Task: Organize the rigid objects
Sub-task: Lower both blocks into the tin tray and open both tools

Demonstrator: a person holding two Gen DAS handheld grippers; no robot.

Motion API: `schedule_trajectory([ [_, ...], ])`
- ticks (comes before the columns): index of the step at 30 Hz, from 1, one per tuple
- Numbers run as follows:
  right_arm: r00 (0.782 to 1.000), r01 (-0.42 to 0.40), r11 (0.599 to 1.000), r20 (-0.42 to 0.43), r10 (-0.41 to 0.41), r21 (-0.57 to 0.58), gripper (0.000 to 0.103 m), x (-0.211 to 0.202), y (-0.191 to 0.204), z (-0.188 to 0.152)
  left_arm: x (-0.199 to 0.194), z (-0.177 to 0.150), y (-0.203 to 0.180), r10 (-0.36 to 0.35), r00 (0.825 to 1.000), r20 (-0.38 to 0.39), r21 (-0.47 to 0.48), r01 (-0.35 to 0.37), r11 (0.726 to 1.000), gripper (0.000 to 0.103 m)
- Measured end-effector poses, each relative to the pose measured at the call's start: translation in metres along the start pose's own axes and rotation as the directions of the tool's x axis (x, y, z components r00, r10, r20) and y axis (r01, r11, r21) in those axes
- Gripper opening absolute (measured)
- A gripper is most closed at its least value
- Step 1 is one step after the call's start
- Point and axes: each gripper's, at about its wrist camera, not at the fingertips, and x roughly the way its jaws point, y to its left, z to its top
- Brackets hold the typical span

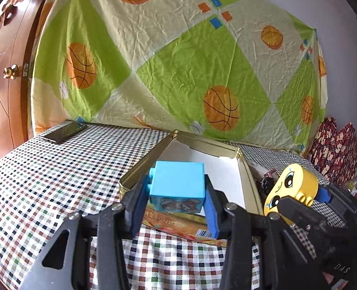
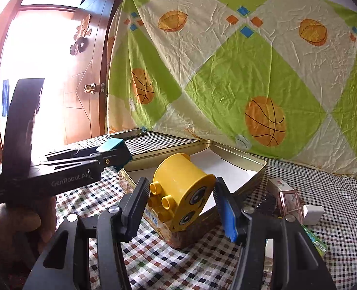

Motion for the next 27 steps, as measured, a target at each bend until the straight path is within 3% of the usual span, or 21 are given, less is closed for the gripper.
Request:
schedule_trajectory([
  [11, 0.992, -0.012, 0.999, -0.127, 0.017, 0.04, 0.057, 0.056, -0.029, 0.028, 0.048, 0.029, -0.003, -0.022, 0.989, -0.145, 0.032, 0.027, 0.999, 0.041],
  [18, 0.956, -0.045, 0.991, -0.282, 0.079, 0.125, 0.057, 0.115, -0.055, 0.033, 0.091, 0.05, -0.007, 0.001, 0.969, -0.249, 0.079, 0.019, 0.997, 0.041],
  [27, 0.922, -0.044, 0.981, -0.372, 0.112, 0.187, 0.058, 0.158, -0.075, 0.033, 0.135, 0.062, -0.015, 0.06, 0.935, -0.351, 0.141, -0.011, 0.99, 0.042],
])
